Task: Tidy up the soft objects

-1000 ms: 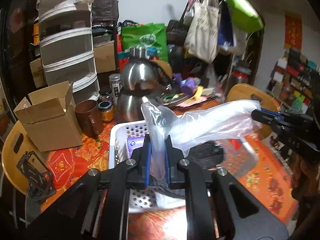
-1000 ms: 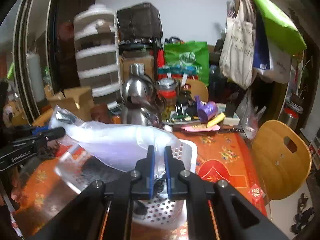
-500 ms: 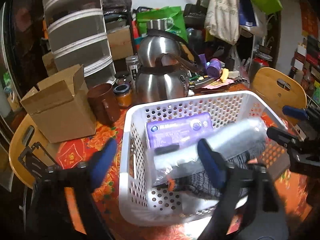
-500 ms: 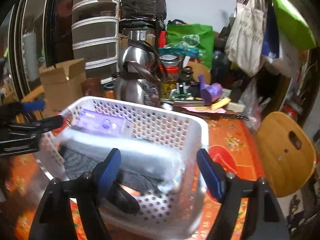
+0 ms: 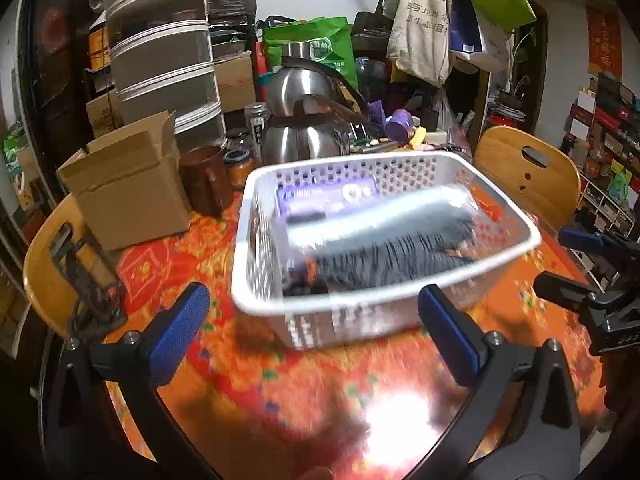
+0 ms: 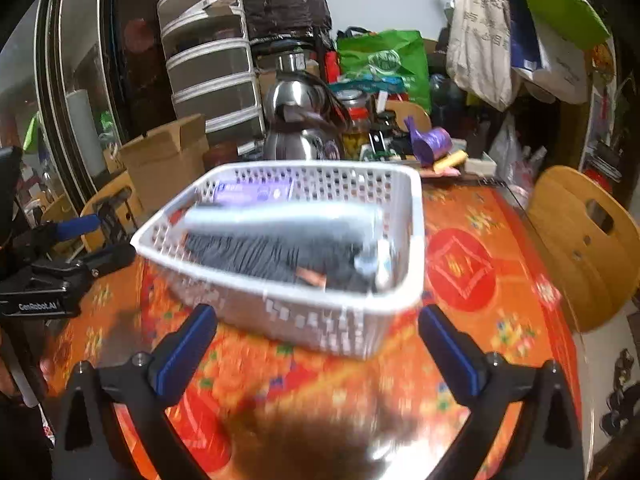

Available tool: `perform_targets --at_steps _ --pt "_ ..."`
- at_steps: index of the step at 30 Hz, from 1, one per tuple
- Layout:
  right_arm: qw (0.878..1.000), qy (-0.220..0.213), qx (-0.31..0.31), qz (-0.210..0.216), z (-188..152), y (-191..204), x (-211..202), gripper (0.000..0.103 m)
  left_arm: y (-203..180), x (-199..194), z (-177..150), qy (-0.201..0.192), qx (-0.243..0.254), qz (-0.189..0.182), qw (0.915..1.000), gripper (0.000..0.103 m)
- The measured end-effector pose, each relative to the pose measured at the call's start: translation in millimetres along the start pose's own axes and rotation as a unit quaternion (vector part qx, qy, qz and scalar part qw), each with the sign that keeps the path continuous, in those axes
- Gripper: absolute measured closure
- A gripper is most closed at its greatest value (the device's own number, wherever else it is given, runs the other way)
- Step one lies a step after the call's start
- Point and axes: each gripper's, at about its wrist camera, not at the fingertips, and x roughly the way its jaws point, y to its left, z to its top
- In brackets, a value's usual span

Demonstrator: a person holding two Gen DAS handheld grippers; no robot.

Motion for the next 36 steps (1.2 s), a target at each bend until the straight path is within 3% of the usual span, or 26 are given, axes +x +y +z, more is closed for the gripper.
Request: perform_targets --at_steps 3,8,10,14,16,20,24,30,36 --pt "1.000 0.003 0.022 -0.011 -25 5 -24 0.002 -4 -28 -29 0.014 -0.001 0.008 0.9999 0.000" --pt "0.996 -0.001 0.045 -0.079 -70 17 -54 0.002 -9 -76 -83 0.024 -0.018 0.001 0.9996 0.000" --pt "0.995 -0.024 0.036 -0.088 -85 24 -66 0.002 -11 -91 -97 0.019 -0.021 -0.003 0.9996 0.000" --pt "0.994 -0.017 0.058 -0.088 -98 33 -88 0.002 -14 -120 -117 0.013 -0.022 0.012 0.9996 0.000" --pt "0.994 -0.025 0.054 -0.095 -99 41 -110 0.002 -11 -132 -120 0.016 -0.028 0.022 0.9992 0.000" --pt "0.991 -0.033 0.034 -0.124 -97 60 -141 0.002 -1 -160 -120 0.009 -0.054 -0.006 0.9985 0.000" --pt "0.994 -0.039 0.049 -0.084 -83 65 -155 0.002 -4 -178 -103 0.000 -0.047 -0.002 0.9989 0.000" --pt "0.994 -0.026 0.057 -0.090 -60 62 -150 0.002 -15 -190 -80 -0.011 -0.043 -0.013 0.9989 0.000" --pt "0.995 -0.010 0.053 -0.082 -61 63 -139 0.002 -15 -181 -76 0.002 -0.049 -0.008 0.9988 0.000"
